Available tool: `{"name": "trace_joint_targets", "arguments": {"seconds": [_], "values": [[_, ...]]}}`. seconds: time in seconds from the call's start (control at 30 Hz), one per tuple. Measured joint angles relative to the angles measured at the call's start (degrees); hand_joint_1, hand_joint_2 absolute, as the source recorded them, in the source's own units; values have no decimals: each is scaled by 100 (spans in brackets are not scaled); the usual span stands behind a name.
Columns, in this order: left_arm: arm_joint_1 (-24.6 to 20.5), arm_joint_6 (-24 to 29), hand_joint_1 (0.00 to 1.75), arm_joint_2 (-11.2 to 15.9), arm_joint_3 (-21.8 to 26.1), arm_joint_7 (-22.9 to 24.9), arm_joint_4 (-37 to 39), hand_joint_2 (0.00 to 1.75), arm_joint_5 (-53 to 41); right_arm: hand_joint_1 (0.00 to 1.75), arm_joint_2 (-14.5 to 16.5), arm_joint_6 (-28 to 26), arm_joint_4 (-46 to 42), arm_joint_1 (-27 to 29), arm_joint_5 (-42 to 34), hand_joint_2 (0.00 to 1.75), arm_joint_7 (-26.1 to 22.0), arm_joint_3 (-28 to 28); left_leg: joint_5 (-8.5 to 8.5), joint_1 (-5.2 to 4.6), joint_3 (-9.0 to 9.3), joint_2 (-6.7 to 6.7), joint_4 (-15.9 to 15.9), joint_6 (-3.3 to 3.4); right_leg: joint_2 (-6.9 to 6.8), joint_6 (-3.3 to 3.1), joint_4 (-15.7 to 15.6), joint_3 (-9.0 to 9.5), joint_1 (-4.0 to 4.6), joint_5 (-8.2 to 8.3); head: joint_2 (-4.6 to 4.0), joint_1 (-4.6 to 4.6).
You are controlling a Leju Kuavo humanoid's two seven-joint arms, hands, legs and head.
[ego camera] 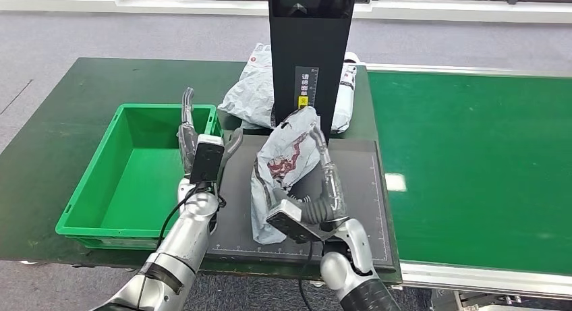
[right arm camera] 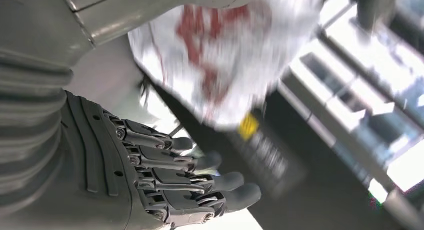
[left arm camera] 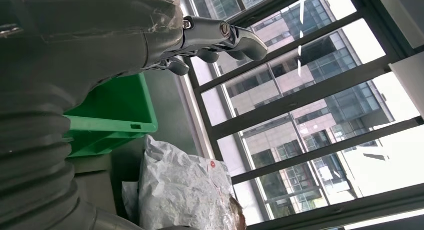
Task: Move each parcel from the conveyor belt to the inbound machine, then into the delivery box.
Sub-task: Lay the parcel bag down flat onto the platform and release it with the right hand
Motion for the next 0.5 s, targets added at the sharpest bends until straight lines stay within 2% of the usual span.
{"name": "trace_joint_targets", "arguments": {"seconds": [0.17,0.33,0.5], "values": [[45,48,0,-7,-9,-13,6,175,120,0,22,-403,-246,66,-1172,175,-995,-403,0,-1,1,0,0,0,0,0,0,1,0,0,0,-1],[52,56,0,-11,-53,-19,21,175,167,0,39,-506,-273,63,-1552,175,-1330,-619,1,0,2,1,0,0,1,0,0,1,0,1,1,-1],[53,56,0,-16,-68,-19,31,175,182,0,52,-523,-276,62,-1606,175,-1389,-712,1,0,1,0,0,0,1,0,0,1,0,1,-1,-1]]}}
